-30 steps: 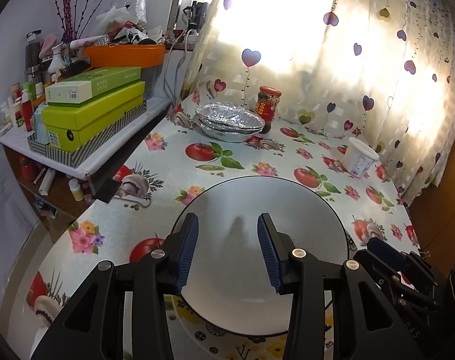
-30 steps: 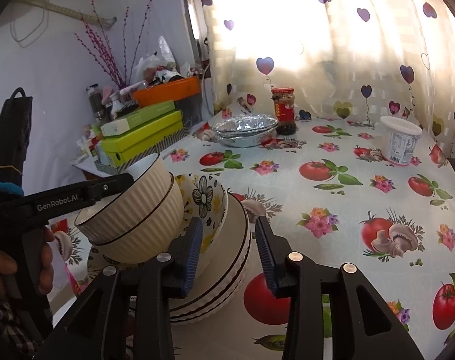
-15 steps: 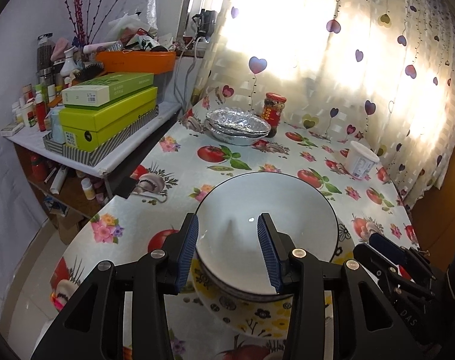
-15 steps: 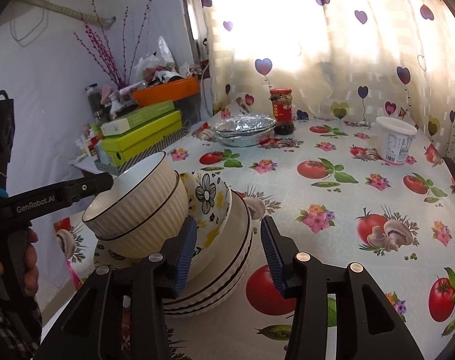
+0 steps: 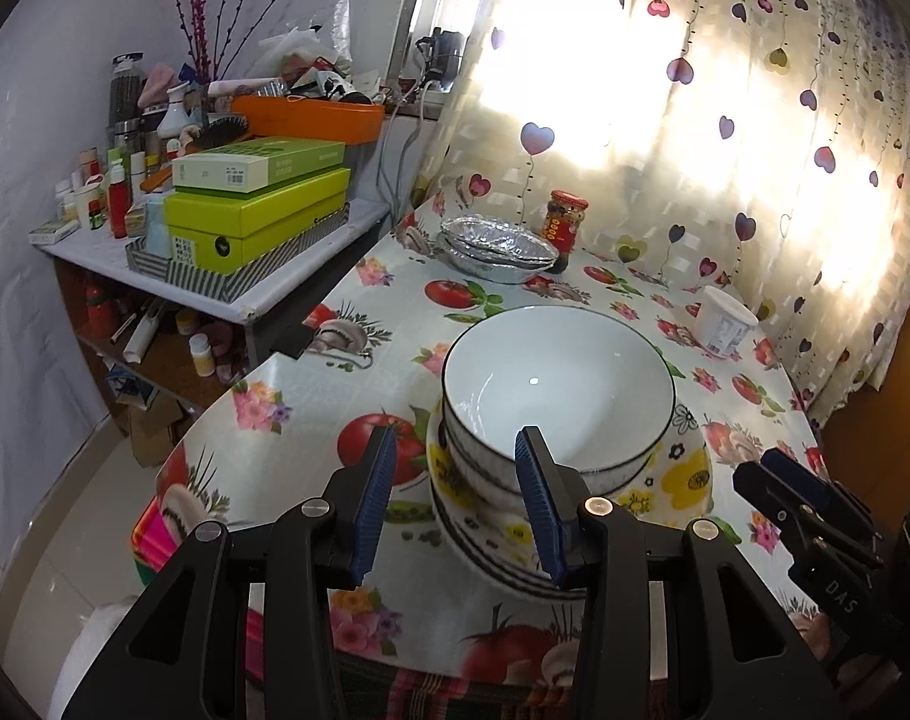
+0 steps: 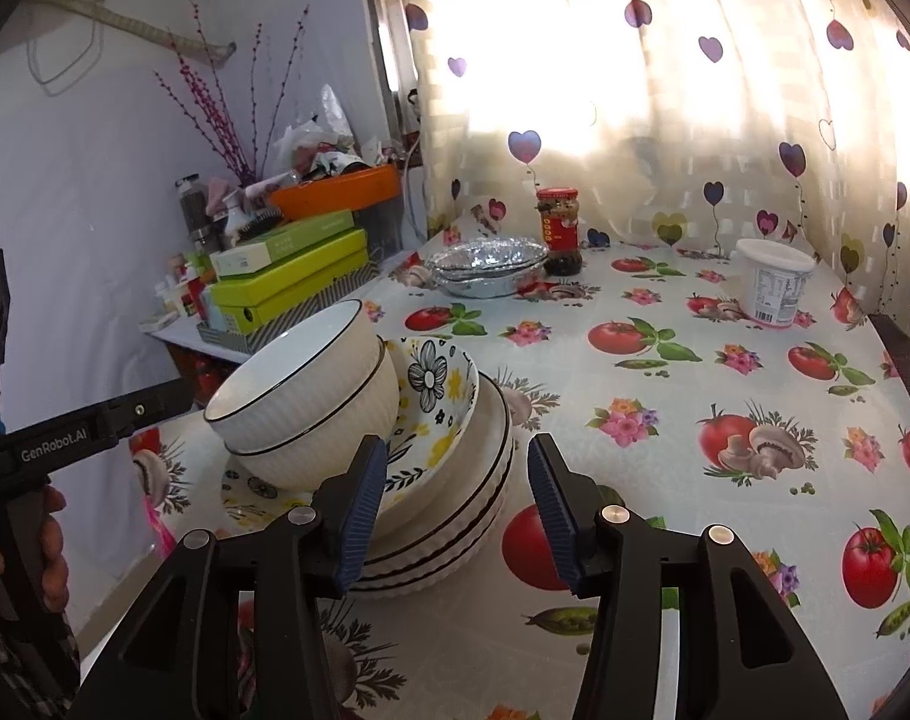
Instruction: Organize plates and bowls
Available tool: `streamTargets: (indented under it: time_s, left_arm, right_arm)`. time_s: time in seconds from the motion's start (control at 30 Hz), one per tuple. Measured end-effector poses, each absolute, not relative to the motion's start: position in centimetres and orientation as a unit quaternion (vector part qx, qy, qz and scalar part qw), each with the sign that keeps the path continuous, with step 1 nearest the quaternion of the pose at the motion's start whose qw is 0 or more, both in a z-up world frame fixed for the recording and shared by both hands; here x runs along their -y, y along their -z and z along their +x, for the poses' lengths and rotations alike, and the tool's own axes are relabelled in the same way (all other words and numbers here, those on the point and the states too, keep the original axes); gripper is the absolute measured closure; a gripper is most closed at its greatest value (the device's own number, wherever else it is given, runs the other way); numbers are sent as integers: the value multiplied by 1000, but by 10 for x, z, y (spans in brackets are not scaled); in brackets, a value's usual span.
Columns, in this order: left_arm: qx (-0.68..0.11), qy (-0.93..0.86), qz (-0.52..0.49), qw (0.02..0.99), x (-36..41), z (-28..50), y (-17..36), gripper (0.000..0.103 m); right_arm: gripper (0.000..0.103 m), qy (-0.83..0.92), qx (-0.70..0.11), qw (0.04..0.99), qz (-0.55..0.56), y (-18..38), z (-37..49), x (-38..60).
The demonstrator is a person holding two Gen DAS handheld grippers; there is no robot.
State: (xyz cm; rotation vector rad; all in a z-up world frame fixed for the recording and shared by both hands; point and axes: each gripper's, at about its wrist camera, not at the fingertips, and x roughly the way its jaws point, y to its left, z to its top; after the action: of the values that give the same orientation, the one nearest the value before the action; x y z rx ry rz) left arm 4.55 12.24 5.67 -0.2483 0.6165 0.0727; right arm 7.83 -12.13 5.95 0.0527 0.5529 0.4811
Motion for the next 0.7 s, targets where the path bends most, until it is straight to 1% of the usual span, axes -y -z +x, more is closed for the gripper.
streamTargets:
  time_s: [0.13,0.23,0.33,0.7]
  left_arm:
    - [-308,-41,-123,942,-123,33,-51,60]
    - [-319,-48,-127,938,-123,24,-43,60]
    - [-330,-48,-129,934,-120,16,-33,60]
    - [-383,-38,-127,914,-106,4,9,60]
  right_arm:
    - [51,-234,-273,933,25,-58,67,121]
    - [47,-236,-280,930,20,-54,57,119]
    - [46,-236,-284,929,13,-50,48,118]
    - [40,-232,-342,910,-7,-20,30,106]
